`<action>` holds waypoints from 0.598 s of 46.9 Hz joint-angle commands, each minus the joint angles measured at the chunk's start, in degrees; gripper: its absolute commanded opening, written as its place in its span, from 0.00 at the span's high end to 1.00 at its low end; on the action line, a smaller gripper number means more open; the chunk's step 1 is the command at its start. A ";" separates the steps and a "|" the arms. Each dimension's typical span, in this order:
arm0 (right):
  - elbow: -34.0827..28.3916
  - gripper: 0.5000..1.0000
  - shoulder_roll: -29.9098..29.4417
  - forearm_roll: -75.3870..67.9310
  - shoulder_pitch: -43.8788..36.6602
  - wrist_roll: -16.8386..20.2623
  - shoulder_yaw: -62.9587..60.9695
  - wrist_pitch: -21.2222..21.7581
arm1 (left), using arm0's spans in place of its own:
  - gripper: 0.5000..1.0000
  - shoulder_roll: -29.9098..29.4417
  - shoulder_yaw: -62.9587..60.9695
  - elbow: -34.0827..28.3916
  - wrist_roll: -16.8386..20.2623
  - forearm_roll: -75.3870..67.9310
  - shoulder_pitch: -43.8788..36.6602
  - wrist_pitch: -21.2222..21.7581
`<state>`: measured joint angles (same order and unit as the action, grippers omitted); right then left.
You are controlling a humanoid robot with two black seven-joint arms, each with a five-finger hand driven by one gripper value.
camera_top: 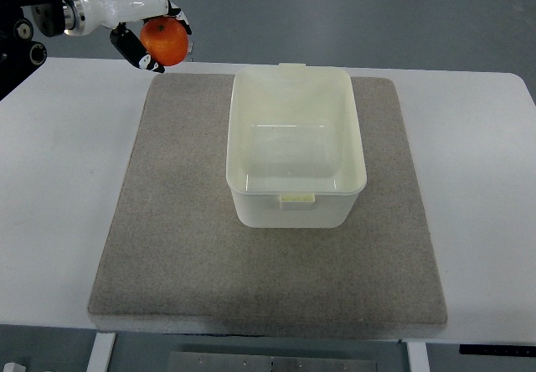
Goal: Put orange in box with left hand
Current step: 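Lift the tangerine with the left hand and carry it over the box, then lower the tangerine into the box and open the left hand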
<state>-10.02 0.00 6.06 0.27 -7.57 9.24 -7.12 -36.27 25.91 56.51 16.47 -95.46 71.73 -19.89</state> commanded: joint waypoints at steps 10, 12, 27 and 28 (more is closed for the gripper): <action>0.00 0.14 0.00 0.00 0.00 0.01 -0.02 0.00 | 1.00 0.84 -0.16 11.69 -0.12 2.91 1.57 -3.58; -0.09 0.14 0.00 0.00 0.00 0.01 0.07 0.00 | 1.00 2.16 -0.51 12.22 -0.12 2.91 1.66 -3.58; 0.00 0.14 0.00 0.00 0.00 0.01 0.07 0.00 | 1.00 8.75 -5.43 14.16 -0.91 1.07 1.57 -3.40; -0.09 0.14 0.00 0.00 0.00 0.01 0.07 0.00 | 1.00 9.11 -5.78 13.98 -0.91 0.72 1.48 -3.31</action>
<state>-10.04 0.00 6.06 0.27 -7.56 9.26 -7.12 -28.55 21.59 70.93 15.70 -93.83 73.25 -23.49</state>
